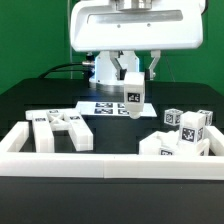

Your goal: Assemble chair

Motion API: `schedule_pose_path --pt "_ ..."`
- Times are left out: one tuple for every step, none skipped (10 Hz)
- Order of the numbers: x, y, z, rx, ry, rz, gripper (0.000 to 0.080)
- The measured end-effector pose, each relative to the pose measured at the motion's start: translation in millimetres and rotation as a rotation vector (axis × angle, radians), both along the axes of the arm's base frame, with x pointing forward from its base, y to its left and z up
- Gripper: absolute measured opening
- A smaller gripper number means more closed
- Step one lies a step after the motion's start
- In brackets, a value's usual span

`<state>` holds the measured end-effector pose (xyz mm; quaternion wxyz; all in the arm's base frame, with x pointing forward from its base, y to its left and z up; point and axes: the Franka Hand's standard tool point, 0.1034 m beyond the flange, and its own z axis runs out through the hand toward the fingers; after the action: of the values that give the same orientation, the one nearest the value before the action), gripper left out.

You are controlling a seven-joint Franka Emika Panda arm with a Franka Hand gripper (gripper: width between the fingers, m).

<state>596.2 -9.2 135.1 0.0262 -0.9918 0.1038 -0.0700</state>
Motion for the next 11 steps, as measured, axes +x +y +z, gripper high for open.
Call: schedule_pose_path --pt "0.2 -0.7 0.0 -0.001 -0.001 -0.001 0.0291" --pt "6.9 -2.4 1.3 -0.026 -0.084 -0.003 0.0291" --pt "8.9 -2.7 0.8 -0.050 -0.164 -0.008 0.0291" --pt "12.2 4.3 3.7 -0.070 -0.260 -0.015 0.0291" --pt "15.3 10.3 7.9 -0.093 -0.355 -0.005 0.0291" --pt "14.3 11.9 6.4 -0.101 -0.378 -0.001 0.0291" --pt "14.8 10.9 5.6 -0.105 -0.386 -0.001 0.0291" --pt "14.6 11.0 5.2 -0.105 -0.384 0.000 0.0291" --pt "14.5 11.3 4.8 -0.105 -0.383 0.000 0.0291" --pt "13.0 16.0 2.3 -0.103 -0.384 0.003 0.0291" --pt "10.3 20.7 -1.6 -0.102 -0.377 0.011 0.0291"
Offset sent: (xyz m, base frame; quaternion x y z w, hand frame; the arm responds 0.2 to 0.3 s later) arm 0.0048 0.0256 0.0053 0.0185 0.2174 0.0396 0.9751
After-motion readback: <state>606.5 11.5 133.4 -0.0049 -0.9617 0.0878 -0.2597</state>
